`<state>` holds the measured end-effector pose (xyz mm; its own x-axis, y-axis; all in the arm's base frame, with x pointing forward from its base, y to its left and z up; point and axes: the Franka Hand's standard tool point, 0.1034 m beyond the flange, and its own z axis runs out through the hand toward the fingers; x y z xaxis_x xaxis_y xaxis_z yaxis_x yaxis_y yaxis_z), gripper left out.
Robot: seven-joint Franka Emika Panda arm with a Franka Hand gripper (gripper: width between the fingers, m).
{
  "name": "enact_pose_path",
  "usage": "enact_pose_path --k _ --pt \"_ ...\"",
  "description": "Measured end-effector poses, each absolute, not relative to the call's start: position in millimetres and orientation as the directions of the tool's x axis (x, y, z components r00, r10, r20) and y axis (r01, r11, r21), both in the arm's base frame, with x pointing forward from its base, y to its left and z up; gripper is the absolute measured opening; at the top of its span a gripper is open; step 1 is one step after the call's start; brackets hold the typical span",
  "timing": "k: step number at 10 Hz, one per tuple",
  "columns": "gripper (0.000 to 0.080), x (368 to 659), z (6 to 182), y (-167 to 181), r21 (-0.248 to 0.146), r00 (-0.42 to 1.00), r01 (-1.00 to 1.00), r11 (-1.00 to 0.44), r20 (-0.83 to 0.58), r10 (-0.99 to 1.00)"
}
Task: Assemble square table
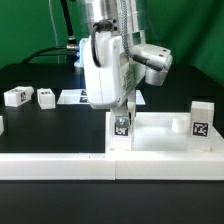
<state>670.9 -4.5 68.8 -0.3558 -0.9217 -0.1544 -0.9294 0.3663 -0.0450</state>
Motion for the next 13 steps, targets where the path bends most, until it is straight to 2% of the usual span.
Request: enact_pose_path --k 3,4,5,6,7,10,11,13 --pt "0.0288 670.3 69.0 -5.2 -0.041 -0.4 -0.911 0.41 -0.144 -0.905" --pt "0.0396 670.4 68.8 -4.8 -0.039 -0.407 -0.908 0.416 -0.148 -0.901" --pt "0.0396 670.4 68.8 -4.6 -0.04 -0.404 -0.91 0.413 -0.148 -0.903" --pt "0.0535 670.4 70.9 -3.5 -0.044 -0.383 -0.918 0.393 -0.149 -0.911" --pt "0.0613 670.0 78.6 0.3 -0.052 -0.359 -0.927 0.37 -0.156 -0.92" --pt "0.0648 670.2 108.3 30.1 -0.067 -0.322 -0.939 0.338 -0.184 -0.929" --pt "0.0648 671.2 112.8 34.8 -0.071 -0.313 -0.941 0.33 -0.188 -0.931" --pt "0.0649 670.2 109.5 32.6 -0.068 -0.315 -0.941 0.332 -0.185 -0.931"
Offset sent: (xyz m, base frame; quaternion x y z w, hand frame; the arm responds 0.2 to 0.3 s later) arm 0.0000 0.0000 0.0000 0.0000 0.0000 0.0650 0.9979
